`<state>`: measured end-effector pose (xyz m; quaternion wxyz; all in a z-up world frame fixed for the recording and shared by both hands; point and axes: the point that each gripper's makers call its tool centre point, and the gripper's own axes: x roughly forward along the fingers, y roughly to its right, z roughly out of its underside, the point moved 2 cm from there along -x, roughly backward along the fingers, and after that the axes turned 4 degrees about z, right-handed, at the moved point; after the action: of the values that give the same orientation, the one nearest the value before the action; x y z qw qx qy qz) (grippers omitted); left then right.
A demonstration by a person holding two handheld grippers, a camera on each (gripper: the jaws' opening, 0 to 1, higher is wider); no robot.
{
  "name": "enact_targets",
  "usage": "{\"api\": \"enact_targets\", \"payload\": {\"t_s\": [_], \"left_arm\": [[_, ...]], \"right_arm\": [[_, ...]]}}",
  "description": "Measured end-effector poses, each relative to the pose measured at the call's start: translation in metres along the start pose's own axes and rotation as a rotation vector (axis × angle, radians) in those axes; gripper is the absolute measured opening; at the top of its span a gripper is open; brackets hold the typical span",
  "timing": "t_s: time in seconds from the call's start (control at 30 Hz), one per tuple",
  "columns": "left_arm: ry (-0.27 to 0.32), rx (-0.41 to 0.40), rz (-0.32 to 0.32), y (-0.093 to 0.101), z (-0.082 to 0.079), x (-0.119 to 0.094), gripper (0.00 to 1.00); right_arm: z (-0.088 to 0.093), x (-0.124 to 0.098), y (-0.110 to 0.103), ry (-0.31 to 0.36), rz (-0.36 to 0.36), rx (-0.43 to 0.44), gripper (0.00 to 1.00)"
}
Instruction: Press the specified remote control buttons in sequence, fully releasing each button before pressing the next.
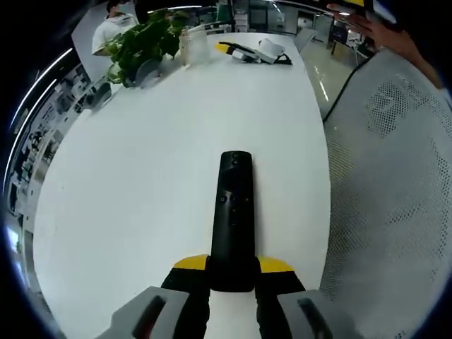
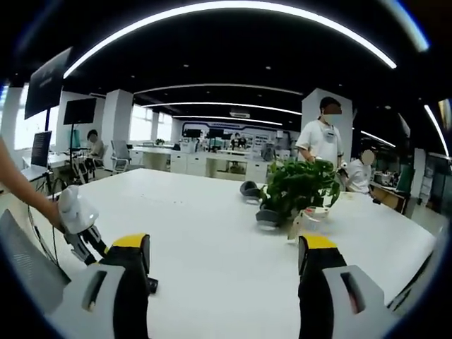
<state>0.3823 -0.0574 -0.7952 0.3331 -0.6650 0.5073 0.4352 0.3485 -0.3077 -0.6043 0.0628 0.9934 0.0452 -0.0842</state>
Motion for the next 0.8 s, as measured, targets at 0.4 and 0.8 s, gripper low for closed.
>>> {"api": "enact_targets", "payload": {"t_s": [0.4,0.8], "left_arm": [[-0.025,0.008,-0.053,-0.041,-0.004,-0.004,0.23],[-0.046,0.009,-0.086,-0.092,-0.002,-0.007,0.23]], "right_arm": [[0.009,0.002,0.0,-0.056,0.0,-0.005,0.87],[0.019,0.005,-0.004,-0.112,-0.015,-0.028,0.85]]}}
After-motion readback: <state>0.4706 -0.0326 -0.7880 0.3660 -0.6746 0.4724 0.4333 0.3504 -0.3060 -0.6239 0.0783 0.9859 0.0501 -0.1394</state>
